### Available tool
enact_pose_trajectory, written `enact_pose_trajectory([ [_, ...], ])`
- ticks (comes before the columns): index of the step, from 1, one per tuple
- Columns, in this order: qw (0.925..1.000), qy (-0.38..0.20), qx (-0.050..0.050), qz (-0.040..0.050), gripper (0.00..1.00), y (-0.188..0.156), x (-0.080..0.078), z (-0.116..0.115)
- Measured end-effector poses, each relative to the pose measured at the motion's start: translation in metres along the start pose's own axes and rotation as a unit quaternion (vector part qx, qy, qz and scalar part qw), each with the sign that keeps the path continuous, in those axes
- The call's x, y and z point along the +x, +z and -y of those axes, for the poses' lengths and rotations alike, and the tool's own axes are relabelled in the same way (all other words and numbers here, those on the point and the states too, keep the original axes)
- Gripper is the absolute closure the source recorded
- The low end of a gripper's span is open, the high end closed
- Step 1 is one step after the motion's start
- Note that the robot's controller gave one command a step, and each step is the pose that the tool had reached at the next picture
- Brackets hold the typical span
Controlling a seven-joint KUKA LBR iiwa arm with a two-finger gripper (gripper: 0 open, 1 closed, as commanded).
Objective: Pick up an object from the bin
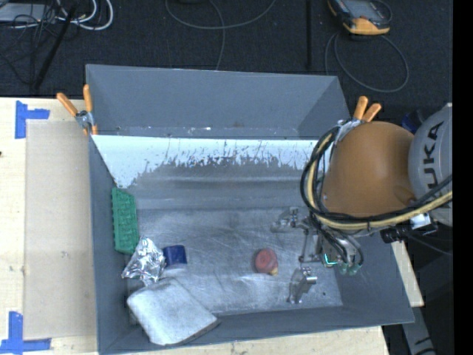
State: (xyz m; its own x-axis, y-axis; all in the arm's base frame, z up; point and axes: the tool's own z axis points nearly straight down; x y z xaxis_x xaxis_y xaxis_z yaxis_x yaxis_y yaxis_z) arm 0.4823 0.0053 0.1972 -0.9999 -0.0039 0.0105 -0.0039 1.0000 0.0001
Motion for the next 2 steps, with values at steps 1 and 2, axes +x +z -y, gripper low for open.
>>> enact_pose_trajectory([
  [1, 0.9857, 0.169, -0.002, 0.0066, 0.00, 0.1260, -0.0443, 0.0295],
  [2, 0.9856, 0.168, -0.002, 0.0164, 1.00, 0.1202, -0.0497, 0.0306],
])
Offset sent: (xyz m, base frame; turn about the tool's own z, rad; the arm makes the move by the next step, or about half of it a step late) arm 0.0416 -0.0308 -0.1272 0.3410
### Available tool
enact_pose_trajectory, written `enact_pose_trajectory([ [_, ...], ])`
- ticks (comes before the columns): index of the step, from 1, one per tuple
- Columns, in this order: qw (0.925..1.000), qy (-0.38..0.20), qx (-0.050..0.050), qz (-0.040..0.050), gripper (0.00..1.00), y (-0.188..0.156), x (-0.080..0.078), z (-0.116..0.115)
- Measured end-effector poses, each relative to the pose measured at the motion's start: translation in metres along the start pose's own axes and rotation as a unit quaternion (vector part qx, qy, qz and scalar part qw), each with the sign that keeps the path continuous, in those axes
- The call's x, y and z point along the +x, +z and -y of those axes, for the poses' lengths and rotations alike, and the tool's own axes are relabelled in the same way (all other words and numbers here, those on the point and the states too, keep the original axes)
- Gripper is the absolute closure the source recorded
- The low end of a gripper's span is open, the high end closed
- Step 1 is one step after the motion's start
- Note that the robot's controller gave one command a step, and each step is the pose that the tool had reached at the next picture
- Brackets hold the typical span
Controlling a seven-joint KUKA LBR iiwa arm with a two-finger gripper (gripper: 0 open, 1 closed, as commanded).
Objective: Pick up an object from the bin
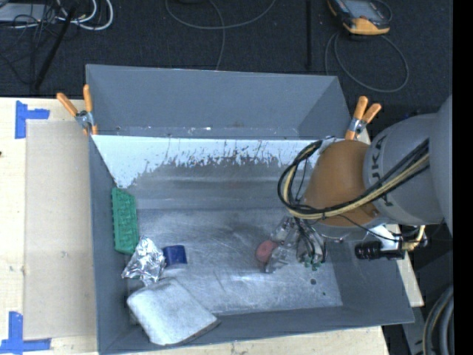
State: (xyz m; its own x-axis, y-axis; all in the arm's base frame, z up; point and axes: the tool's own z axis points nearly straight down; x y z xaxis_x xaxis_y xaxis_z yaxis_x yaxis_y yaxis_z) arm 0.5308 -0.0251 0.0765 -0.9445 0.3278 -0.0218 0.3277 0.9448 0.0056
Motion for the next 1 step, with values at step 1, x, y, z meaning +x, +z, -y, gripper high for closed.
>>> enact_pose_trajectory([
  [1, 0.9998, 0.020, 0.002, -0.0070, 1.00, -0.1500, -0.0041, 0.0066],
])
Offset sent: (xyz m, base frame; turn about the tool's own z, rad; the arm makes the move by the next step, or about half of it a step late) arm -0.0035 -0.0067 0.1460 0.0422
